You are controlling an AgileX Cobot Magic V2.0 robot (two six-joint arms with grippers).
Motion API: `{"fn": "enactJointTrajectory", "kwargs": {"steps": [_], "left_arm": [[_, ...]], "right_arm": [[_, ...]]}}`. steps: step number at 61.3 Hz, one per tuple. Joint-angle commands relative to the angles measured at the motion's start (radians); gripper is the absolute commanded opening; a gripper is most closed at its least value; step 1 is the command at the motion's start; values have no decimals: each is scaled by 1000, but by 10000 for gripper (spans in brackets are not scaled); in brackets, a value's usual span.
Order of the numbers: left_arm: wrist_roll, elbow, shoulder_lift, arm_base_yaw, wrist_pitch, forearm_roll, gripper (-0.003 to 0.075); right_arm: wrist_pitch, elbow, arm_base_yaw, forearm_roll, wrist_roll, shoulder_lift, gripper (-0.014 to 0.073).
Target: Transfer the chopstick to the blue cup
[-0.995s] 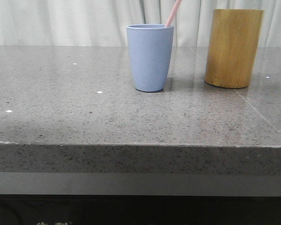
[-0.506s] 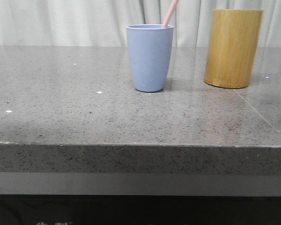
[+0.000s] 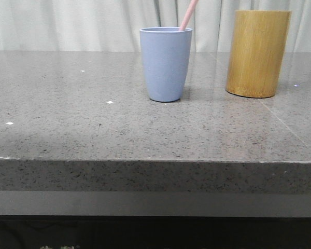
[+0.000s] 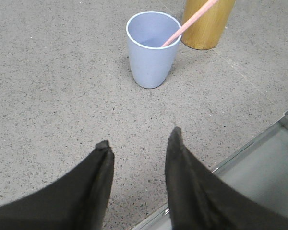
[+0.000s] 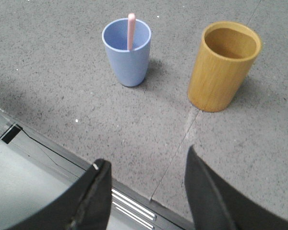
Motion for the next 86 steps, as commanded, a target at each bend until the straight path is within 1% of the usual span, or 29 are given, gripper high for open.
{"fn": "enactJointTrajectory", "kwargs": {"steps": [1, 10, 12, 15, 17, 24, 28, 32, 34, 63, 72, 80, 86], "left_arm": [[2, -28, -14, -8, -76, -8, 274], [2, -28, -14, -8, -98, -8, 270], [2, -28, -14, -8, -98, -8, 256], [2, -28, -14, -8, -99, -8, 220], [2, -28, -14, -8, -99, -8, 193], [2, -28, -14, -8, -99, -8, 59], [2, -28, -14, -8, -99, -8, -21], [2, -28, -14, -8, -102, -8, -19], [2, -28, -14, -8, -102, -8, -19], [2, -28, -3, -8, -104, -8, -19], [2, 1, -13, -6, -120, -4, -19], [7, 102, -99, 26, -225, 85, -19], [7, 267, -223, 103, -428, 101, -19]], "right_arm": [[-82, 29, -1, -10, 7, -42, 383], [-83, 78, -1, -20, 7, -67, 379], [-83, 85, -1, -20, 7, -67, 369], [-84, 86, -1, -20, 7, -67, 329], [-88, 87, -1, -20, 7, -68, 285], [-104, 87, -1, -20, 7, -69, 125], [-109, 87, -1, -20, 7, -69, 6], [-111, 87, -1, -20, 7, -69, -74], [-115, 87, -1, -22, 7, -69, -63], [-112, 87, -1, -25, 7, -69, -67], [-113, 87, -1, -25, 7, -69, -67], [-113, 87, -1, -25, 7, -69, -67], [-113, 87, -1, -25, 7, -69, -67]]}}
